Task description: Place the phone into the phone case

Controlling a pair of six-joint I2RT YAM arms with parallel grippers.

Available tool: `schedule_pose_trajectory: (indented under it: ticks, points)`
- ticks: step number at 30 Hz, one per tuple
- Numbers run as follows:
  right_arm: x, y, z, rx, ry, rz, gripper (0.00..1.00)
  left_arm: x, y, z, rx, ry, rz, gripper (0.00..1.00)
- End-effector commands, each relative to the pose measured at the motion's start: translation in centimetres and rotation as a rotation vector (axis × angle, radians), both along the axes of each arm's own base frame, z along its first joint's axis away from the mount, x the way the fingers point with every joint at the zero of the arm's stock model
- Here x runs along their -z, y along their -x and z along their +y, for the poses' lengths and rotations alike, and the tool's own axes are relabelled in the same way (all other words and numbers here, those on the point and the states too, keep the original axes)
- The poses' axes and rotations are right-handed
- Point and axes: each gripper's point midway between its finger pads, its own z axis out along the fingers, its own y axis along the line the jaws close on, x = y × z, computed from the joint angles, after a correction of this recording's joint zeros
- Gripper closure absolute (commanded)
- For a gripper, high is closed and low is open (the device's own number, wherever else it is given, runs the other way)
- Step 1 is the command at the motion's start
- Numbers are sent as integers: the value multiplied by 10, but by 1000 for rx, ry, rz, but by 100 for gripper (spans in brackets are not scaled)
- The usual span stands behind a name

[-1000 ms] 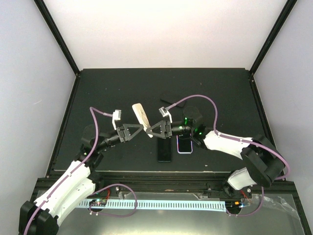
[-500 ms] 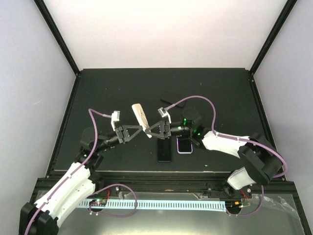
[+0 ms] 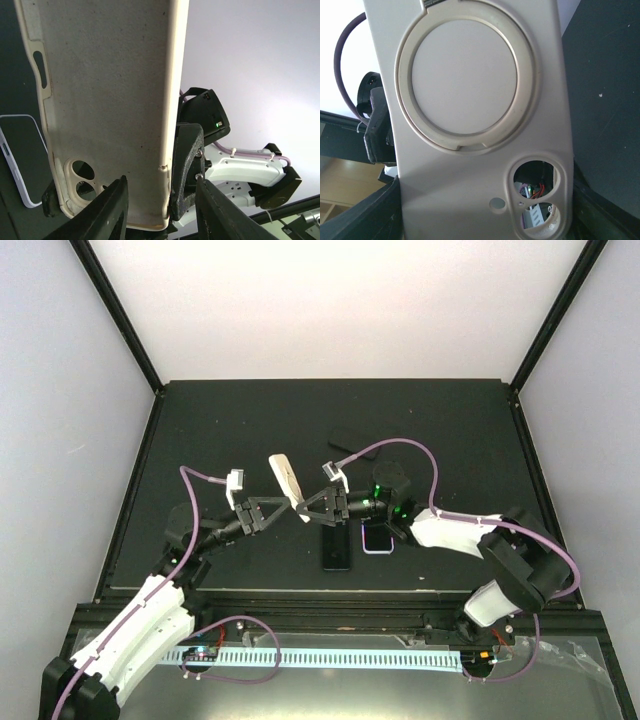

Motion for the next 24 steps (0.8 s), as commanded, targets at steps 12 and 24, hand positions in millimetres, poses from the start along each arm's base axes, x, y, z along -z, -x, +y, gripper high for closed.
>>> schedule_pose_trajectory:
  ticks: [12,24]
  points:
    - [3,10,5,-47,-43,0,30,-8,-10,4,-53,19,-24,77]
    - [11,8,-1,-4,34,-46,18,14,-17,4,-62,-36,42,99]
